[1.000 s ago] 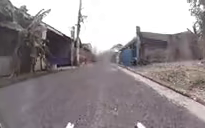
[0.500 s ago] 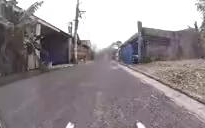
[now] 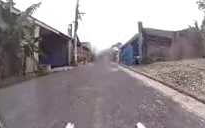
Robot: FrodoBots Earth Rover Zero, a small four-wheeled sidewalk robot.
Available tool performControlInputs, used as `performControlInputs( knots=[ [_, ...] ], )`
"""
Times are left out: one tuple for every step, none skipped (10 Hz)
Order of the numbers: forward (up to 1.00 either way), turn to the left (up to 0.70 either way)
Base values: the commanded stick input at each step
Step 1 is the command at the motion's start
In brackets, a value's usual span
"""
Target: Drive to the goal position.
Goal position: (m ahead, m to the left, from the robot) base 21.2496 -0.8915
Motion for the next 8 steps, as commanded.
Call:
performControlInputs(
  knots=[
    [1.0, 0.0],
    [0.84, 0.0],
    [0.84, 0.0],
    [0.85, 0.0],
    [0.87, 0.0],
    [0.86, 0.0],
    [0.85, 0.0],
    [0.86, 0.0]
  ],
)
